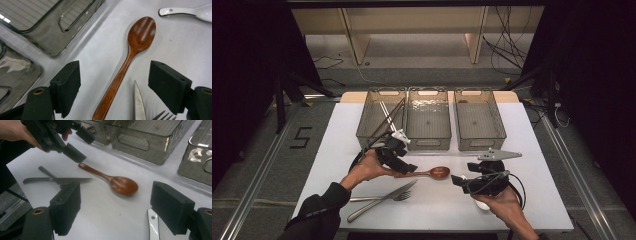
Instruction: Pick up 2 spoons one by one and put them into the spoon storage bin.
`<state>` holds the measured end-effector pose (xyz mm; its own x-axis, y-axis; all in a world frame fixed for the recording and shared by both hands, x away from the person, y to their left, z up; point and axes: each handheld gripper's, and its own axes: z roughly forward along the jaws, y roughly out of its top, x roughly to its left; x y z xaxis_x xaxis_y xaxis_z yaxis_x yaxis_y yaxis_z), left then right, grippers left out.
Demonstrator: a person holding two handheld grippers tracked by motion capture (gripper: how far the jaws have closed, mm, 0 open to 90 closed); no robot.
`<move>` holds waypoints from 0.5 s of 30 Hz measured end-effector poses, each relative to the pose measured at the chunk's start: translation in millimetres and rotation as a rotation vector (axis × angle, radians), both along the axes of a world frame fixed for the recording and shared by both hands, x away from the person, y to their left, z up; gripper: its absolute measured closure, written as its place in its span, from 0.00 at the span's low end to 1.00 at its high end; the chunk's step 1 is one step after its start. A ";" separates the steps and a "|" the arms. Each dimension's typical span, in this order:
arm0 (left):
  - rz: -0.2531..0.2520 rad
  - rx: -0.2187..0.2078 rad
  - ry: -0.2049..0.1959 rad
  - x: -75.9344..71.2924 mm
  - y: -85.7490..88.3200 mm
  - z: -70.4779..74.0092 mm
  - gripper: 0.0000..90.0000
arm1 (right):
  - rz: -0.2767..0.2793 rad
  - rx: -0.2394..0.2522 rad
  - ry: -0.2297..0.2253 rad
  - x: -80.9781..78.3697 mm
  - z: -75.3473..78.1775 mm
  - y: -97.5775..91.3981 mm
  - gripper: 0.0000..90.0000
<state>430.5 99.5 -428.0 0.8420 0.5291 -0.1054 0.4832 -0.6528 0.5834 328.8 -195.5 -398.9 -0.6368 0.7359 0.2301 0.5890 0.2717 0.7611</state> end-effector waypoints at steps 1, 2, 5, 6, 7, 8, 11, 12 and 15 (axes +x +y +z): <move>0.000 0.003 0.001 0.4 -2.1 -0.9 0.29 | -0.001 0.000 0.000 0.2 -0.1 -0.3 0.28; -0.006 0.008 0.001 1.0 -4.0 -1.7 0.29 | -0.001 0.000 0.001 0.4 -0.3 -0.6 0.28; -0.022 0.020 0.008 2.7 -9.6 -4.0 0.30 | -0.003 0.000 0.000 0.4 -0.4 -1.4 0.28; -0.026 0.025 0.010 3.2 -11.3 -5.0 0.30 | -0.003 -0.001 0.000 0.2 -0.4 -1.4 0.28; -0.025 0.023 0.013 3.2 -13.3 -6.5 0.31 | -0.003 0.000 -0.001 0.1 -0.4 -1.2 0.28; -0.033 0.036 0.014 3.6 -14.7 -7.5 0.31 | -0.003 -0.001 -0.001 -0.1 -0.2 -0.8 0.28; -0.053 0.064 0.022 3.0 -20.3 -11.3 0.33 | 0.003 -0.007 -0.004 -1.7 0.5 1.0 0.28; -0.061 0.069 0.027 2.8 -22.0 -12.5 0.34 | 0.003 -0.007 -0.005 -1.9 0.4 1.7 0.28; -0.078 0.083 0.036 3.8 -27.1 -17.0 0.37 | 0.007 -0.013 -0.005 -2.0 0.4 3.4 0.28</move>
